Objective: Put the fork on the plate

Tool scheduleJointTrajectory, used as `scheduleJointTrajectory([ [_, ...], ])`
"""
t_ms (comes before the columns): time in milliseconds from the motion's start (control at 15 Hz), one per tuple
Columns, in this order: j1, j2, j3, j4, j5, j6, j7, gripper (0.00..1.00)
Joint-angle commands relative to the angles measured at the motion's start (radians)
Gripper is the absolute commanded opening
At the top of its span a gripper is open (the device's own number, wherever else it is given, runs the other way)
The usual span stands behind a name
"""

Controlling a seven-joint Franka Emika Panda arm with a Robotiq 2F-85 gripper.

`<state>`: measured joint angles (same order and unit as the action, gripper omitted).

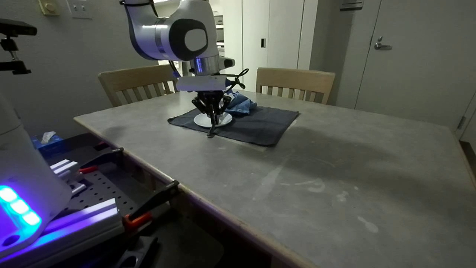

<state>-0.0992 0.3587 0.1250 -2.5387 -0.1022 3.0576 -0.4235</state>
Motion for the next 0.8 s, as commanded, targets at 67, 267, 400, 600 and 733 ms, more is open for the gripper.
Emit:
scheduleJointTrajectory([
  [67,-0.007,0.005,0.022,0.002,-0.027,-0.019,0.022,0.03],
  [267,0.006,0.002,0.008,0.005,-0.044,-0.033,0.021,0.03],
  [400,0.014,-0.004,-0.005,0.008,-0.063,-0.049,0.018,0.03],
  [600,0.016,-0.012,-0.012,0.014,-0.087,-0.075,0.014,0.36],
  [733,0.014,-0.021,-0.008,0.022,-0.089,-0.101,0.012,0.48],
])
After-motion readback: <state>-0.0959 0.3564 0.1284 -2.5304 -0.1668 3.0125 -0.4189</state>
